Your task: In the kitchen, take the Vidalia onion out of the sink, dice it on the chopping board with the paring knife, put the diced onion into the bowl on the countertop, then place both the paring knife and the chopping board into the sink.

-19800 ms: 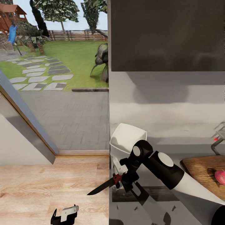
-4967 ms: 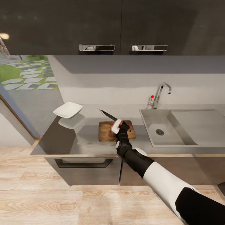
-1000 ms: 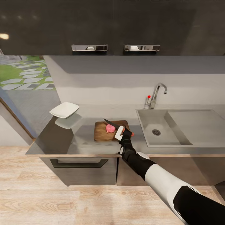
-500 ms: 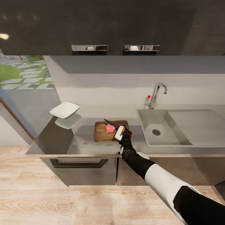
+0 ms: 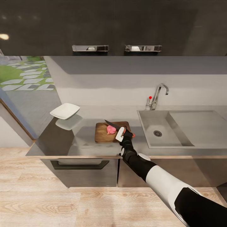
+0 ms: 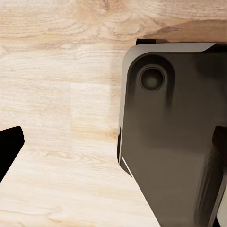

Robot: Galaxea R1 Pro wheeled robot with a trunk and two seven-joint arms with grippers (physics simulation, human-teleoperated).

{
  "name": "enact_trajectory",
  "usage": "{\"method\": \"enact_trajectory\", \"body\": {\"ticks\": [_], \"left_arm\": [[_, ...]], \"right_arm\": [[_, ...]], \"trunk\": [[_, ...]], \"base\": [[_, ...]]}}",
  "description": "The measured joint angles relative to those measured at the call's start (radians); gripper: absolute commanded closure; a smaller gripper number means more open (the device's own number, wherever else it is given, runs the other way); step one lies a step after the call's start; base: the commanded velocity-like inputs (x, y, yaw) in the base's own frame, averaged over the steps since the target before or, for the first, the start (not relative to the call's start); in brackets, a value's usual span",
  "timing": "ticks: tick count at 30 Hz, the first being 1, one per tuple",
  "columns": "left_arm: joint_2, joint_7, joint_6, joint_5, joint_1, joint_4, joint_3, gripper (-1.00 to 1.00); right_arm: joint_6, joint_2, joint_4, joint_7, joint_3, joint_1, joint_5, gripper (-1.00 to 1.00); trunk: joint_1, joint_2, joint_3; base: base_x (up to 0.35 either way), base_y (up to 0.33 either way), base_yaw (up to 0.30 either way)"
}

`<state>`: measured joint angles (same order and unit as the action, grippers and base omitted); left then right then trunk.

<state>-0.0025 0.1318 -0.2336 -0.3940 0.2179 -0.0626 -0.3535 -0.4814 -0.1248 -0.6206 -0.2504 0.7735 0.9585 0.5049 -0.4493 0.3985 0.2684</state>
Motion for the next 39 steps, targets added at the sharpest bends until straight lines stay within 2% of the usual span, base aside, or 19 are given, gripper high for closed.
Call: {"method": "enact_trajectory", "body": {"ticks": [11, 12, 13, 28, 32, 33, 35, 36, 37, 38, 39], "left_arm": [[0.000, 0.000, 0.000, 0.000, 0.000, 0.000, 0.000, -1.00], [0.000, 0.000, 0.000, 0.000, 0.000, -0.001, 0.000, -1.00], [0.000, 0.000, 0.000, 0.000, 0.000, -0.001, 0.000, -1.00], [0.000, 0.000, 0.000, 0.000, 0.000, -0.001, 0.000, -1.00], [0.000, 0.001, 0.000, 0.000, 0.000, -0.001, 0.000, -1.00], [0.000, 0.001, 0.000, 0.000, 0.000, -0.001, 0.000, -1.00], [0.000, 0.001, 0.000, 0.000, 0.000, -0.002, 0.000, -1.00], [0.000, 0.000, 0.000, 0.000, 0.000, -0.002, 0.000, -1.00], [0.000, 0.000, 0.000, 0.000, 0.000, -0.002, 0.000, -1.00], [0.000, 0.000, 0.000, 0.000, 0.000, -0.003, 0.000, -1.00], [0.000, 0.000, 0.000, 0.000, 0.000, -0.003, 0.000, -1.00]], "right_arm": [[0.000, 0.000, 0.000, 0.000, 0.000, 0.000, 0.001, 1.00], [0.004, 0.002, 0.002, 0.001, 0.000, 0.000, -0.023, 1.00], [0.012, 0.001, 0.019, 0.001, 0.000, -0.001, -0.029, 1.00], [0.013, 0.001, 0.019, 0.000, -0.001, -0.001, -0.026, 1.00], [0.069, 0.003, 0.013, -0.005, -0.022, -0.001, -0.027, 1.00], [0.077, 0.004, 0.009, -0.005, -0.044, -0.001, -0.028, 1.00], [0.090, 0.005, -0.007, -0.003, -0.166, -0.001, -0.028, 1.00], [0.105, 0.005, -0.026, 0.000, -0.271, -0.001, -0.027, 1.00], [0.119, 0.007, -0.040, 0.001, -0.348, -0.001, -0.028, 1.00], [0.136, 0.015, -0.055, 0.009, -0.448, 0.000, -0.028, 1.00], [0.145, 0.024, -0.061, 0.023, -0.508, -0.001, -0.030, 1.00]], "trunk": [[0.000, 0.000, 0.000], [0.000, 0.000, 0.000], [0.000, 0.000, 0.000], [0.000, 0.000, 0.000], [0.000, 0.000, 0.000], [0.000, 0.000, 0.000], [0.000, 0.000, 0.000], [0.000, 0.000, 0.000], [0.000, 0.000, 0.000], [0.000, 0.000, 0.000], [0.000, 0.000, 0.000]], "base": [[0.000, 0.000, 0.000], [0.000, 0.000, 0.000], [0.000, 0.000, 0.000], [0.000, 0.000, 0.000], [0.000, 0.000, 0.000], [0.000, 0.000, 0.000], [0.000, 0.000, 0.000], [0.000, 0.000, 0.000], [0.000, 0.000, 0.000], [0.000, 0.000, 0.000], [0.000, 0.000, 0.000]]}}
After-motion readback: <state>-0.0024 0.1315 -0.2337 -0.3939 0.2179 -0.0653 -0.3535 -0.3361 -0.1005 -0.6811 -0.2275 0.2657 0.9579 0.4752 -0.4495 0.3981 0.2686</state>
